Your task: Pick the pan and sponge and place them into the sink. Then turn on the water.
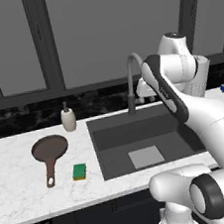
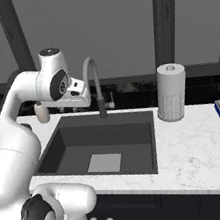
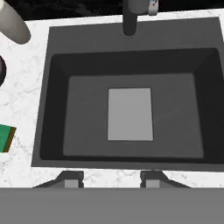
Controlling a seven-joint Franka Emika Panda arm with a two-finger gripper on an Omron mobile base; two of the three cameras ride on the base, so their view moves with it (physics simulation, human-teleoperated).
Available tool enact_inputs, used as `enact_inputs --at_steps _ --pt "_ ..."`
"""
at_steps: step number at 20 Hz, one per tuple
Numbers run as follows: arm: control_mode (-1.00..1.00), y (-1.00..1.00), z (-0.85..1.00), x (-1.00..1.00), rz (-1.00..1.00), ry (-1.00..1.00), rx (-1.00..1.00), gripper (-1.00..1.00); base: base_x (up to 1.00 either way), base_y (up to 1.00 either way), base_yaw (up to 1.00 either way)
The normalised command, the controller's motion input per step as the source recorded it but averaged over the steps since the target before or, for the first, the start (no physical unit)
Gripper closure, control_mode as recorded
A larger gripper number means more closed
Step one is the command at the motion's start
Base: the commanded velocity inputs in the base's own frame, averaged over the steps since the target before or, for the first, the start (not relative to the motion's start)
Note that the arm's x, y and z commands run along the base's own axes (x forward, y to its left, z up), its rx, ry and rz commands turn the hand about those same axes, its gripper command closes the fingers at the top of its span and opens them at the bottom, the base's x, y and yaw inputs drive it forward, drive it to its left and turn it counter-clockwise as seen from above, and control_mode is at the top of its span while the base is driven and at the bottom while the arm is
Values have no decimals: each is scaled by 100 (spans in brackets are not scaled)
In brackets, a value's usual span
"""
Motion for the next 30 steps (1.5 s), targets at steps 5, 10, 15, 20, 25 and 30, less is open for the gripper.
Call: enact_inputs --at_steps 5,10,15,20,25,30 --pt "-100 41 -1 -15 -3 0 -3 -100 0 0 0" --pt "-100 100 -2 -37 -9 1 -5 -100 0 0 0" --pt "-100 100 0 -18 -8 10 -2 -100 0 0 0" --pt "-100 99 -17 -1 -2 5 4 -100 0 0 0" --pt "-100 93 -25 0 -2 2 3 -100 0 0 0" --pt "-100 64 -23 0 0 0 0 -100 0 0 0"
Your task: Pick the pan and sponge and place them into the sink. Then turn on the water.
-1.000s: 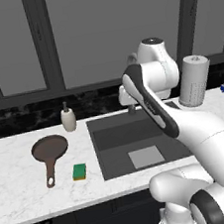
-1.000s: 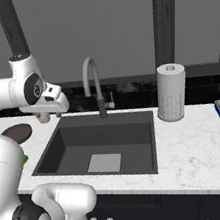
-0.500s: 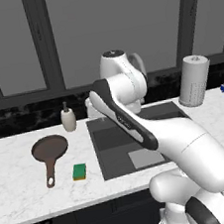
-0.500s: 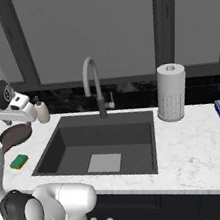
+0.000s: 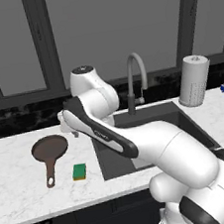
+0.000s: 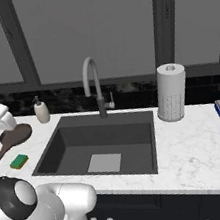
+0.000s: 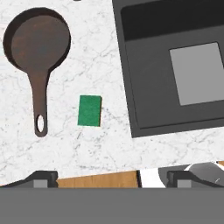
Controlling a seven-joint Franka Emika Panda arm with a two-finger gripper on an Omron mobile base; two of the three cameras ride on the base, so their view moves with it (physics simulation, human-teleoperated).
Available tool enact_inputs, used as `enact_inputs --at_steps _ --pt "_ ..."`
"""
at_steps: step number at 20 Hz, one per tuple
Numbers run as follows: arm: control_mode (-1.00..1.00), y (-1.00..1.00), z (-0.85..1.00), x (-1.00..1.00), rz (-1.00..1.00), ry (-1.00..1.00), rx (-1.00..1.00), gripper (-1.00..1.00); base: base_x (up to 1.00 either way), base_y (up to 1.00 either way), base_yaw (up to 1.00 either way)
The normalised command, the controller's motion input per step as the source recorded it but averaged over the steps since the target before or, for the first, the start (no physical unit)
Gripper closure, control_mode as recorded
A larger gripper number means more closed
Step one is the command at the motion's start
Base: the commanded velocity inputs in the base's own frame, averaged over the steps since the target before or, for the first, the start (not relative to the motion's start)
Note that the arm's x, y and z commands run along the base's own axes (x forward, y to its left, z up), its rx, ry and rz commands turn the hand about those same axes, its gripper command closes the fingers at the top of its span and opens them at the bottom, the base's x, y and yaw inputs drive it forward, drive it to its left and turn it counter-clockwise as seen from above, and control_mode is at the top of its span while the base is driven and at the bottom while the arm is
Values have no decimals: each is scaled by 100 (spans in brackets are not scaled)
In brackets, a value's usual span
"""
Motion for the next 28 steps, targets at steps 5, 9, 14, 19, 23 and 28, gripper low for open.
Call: enact_inputs --at_steps 5,9,14,19,23,28 --pt "-100 44 -20 0 0 0 0 -100 0 0 0" --pt "-100 32 -16 0 0 0 0 -100 0 0 0" --pt "-100 44 -36 3 0 0 0 -100 0 0 0" --pt "-100 61 -32 25 0 0 0 -100 0 0 0" --pt "-100 57 -24 33 0 0 0 -100 0 0 0" --pt "-100 28 -11 24 0 0 0 -100 0 0 0"
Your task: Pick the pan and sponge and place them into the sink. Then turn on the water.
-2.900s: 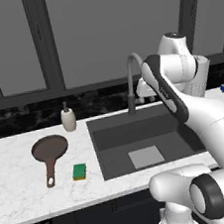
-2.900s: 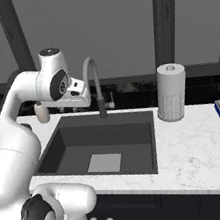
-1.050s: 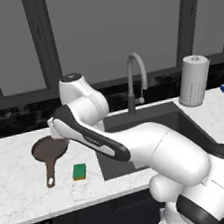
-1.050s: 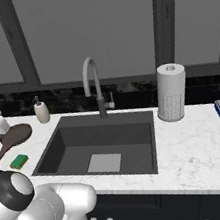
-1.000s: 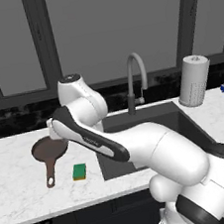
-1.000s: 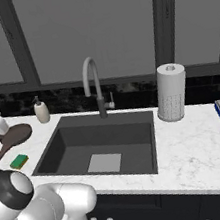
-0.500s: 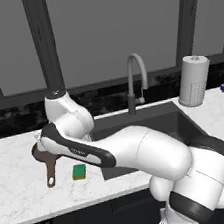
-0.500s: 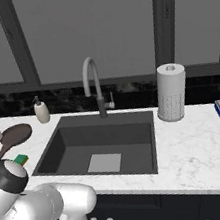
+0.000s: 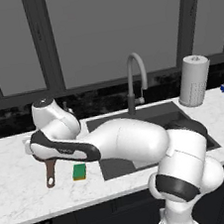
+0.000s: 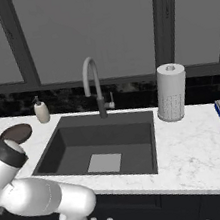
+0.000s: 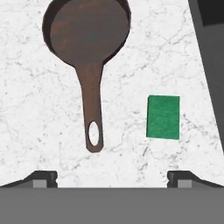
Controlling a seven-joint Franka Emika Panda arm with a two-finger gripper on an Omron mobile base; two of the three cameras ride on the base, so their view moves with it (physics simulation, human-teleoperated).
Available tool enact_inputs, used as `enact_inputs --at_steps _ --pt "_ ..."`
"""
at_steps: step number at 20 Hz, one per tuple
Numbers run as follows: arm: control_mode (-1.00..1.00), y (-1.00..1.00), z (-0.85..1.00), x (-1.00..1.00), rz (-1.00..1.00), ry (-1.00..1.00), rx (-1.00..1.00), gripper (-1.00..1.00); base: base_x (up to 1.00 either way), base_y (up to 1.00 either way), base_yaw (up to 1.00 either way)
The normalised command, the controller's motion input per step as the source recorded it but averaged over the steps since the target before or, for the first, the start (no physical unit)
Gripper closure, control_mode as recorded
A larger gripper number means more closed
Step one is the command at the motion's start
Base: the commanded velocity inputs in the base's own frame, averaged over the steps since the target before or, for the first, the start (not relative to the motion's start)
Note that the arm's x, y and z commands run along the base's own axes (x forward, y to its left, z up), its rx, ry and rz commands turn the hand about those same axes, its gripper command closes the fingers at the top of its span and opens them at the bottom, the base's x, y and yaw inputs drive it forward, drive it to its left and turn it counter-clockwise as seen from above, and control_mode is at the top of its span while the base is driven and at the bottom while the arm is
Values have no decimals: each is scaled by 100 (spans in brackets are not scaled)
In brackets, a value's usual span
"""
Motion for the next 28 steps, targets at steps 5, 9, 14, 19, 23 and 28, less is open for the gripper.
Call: enact_inputs --at_steps 5,9,14,19,23,28 --pt "-100 12 -22 13 0 0 0 -100 0 0 0" --pt "-100 9 -32 10 0 0 0 -100 0 0 0" --pt "-100 3 -42 7 0 0 0 -100 0 0 0" --pt "-100 2 -55 11 0 0 0 -100 0 0 0" --pt "-100 6 -50 18 0 0 0 -100 0 0 0" --pt "-100 27 -19 23 0 0 0 -100 0 0 0"
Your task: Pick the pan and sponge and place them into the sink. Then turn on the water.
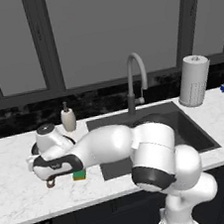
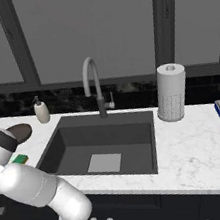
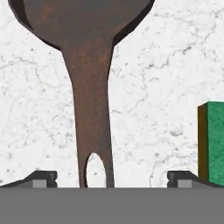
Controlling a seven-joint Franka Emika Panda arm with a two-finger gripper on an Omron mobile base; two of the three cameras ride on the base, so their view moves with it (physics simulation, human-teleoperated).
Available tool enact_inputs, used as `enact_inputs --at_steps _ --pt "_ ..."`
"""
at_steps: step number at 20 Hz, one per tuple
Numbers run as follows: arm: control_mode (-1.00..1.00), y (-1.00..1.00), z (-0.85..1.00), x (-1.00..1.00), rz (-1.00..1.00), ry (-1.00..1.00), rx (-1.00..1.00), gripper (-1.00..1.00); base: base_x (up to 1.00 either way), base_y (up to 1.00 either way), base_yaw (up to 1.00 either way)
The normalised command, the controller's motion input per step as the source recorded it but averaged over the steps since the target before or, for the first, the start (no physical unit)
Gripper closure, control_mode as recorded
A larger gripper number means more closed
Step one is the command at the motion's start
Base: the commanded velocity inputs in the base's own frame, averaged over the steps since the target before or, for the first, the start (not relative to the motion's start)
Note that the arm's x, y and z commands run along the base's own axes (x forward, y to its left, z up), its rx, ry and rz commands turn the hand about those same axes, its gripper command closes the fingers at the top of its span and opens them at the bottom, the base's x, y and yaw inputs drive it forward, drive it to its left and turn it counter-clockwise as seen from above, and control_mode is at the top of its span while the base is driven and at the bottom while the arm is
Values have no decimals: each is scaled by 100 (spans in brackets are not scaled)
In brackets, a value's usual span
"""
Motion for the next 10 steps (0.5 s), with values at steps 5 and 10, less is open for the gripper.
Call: enact_inputs --at_steps 5,10 --pt "-100 32 -6 14 0 0 0 -100 0 0 0" --pt "-100 8 -9 5 0 0 0 -100 0 0 0"
